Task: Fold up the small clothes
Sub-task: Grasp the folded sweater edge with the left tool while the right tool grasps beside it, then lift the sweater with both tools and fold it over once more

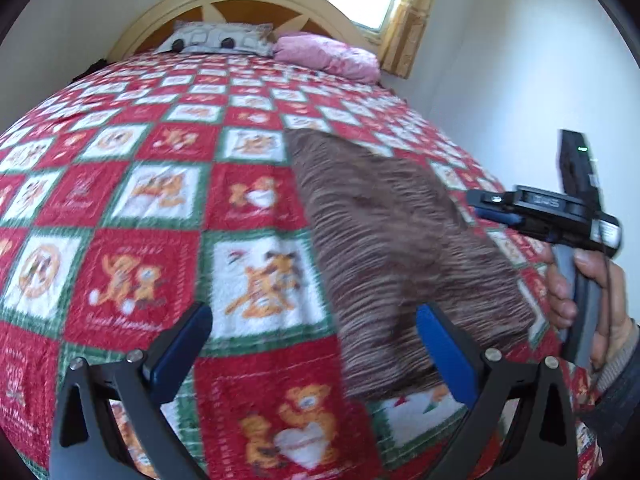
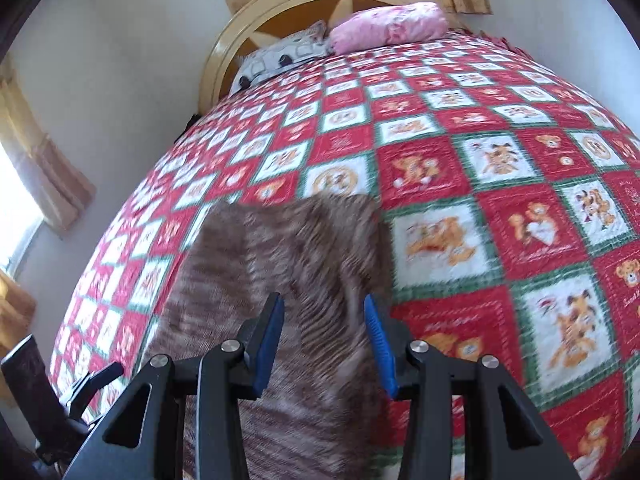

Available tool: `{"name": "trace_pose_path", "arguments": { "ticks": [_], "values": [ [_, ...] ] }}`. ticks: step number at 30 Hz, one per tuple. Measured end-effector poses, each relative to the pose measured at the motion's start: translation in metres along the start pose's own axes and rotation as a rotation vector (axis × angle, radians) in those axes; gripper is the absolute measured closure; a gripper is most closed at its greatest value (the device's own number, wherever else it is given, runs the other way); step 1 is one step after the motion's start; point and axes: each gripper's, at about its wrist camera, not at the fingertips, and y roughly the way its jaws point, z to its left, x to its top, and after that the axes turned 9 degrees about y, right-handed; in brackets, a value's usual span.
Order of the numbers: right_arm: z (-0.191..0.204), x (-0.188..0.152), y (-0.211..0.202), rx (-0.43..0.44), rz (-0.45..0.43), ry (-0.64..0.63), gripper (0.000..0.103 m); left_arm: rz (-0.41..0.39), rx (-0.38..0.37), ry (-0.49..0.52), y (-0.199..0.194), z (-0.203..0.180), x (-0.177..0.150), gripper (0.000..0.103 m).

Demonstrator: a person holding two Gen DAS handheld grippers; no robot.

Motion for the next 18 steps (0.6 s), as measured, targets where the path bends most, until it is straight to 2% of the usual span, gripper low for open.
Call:
{"name": "trace_pose_path", "arguments": {
  "ticks": [2, 6, 8, 13, 18],
  "values": [
    [-0.008, 0.009, 0.009, -0.003, 0.02, 0.034, 0.052, 0.036, -0.013, 0.018, 0.01, -0.007, 0.004, 0.0],
    [-0.022, 0.017, 0.028, 0.023, 0.06, 0.08, 0.052, 0.108, 0.027, 0.08, 0.032, -0.016, 0.008, 0.001],
    [-0.027, 0.02, 0.035, 0.029, 0.06, 0.087, 0.052, 0.144, 0.027, 0.081, 0.042, -0.015, 0.012, 0.003],
    [-0.032, 0.029, 0.055, 0.042, 0.079, 0.088, 0.052, 0.162, -0.035, 0.044, 0.054, -0.011, 0.018, 0.009],
    [-0.036, 0.039, 0.069, 0.089, 0.092, 0.103, 0.052, 0.16, -0.038, 0.064, 0.058, -0.016, 0.019, 0.009]
  ]
}}
